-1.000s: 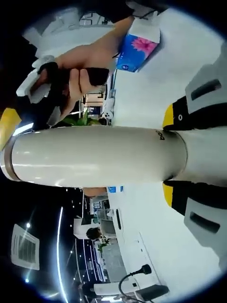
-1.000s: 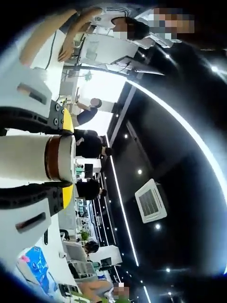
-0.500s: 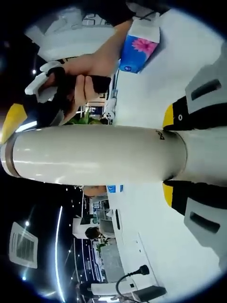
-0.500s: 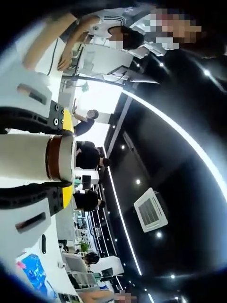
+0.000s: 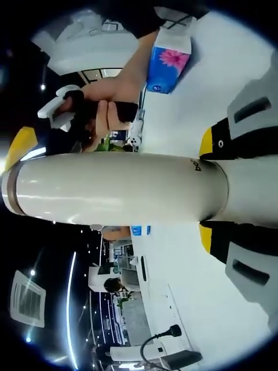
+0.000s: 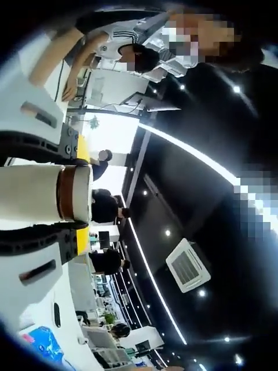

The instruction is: Grasp the water cup twist off the cup lid place the cup lid on the table

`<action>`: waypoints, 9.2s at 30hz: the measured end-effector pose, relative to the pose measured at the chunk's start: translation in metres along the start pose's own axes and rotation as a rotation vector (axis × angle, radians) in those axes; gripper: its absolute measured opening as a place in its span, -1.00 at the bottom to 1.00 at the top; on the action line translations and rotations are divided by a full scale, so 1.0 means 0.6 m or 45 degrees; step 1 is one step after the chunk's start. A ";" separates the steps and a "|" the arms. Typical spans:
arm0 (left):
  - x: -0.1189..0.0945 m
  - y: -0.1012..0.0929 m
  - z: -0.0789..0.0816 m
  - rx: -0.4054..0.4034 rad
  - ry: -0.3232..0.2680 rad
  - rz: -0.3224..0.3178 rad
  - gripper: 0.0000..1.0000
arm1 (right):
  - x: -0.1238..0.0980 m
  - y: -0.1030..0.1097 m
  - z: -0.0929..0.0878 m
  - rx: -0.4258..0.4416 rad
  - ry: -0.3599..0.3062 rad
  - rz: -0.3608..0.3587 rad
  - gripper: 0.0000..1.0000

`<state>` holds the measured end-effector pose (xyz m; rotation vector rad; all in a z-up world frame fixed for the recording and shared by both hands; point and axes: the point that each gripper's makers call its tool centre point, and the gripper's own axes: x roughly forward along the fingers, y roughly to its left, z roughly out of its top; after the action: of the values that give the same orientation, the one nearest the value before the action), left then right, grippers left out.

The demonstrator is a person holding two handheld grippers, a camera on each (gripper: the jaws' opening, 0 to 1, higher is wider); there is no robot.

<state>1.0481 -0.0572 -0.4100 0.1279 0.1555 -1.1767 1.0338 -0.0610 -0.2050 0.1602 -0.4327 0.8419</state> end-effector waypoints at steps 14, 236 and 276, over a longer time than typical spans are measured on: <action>0.000 0.001 0.000 -0.003 0.001 0.002 -0.14 | -0.002 -0.006 -0.004 0.142 -0.028 0.131 -0.17; -0.004 0.010 0.000 -0.001 -0.002 0.015 -0.17 | 0.024 -0.014 -0.037 0.215 0.079 0.362 0.21; -0.009 -0.003 0.000 -0.005 0.002 0.033 -0.17 | -0.026 0.006 -0.022 -0.141 0.166 -0.327 0.18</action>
<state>1.0447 -0.0531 -0.4092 0.1271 0.1570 -1.1500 1.0262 -0.0653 -0.2235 0.0559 -0.3274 0.5707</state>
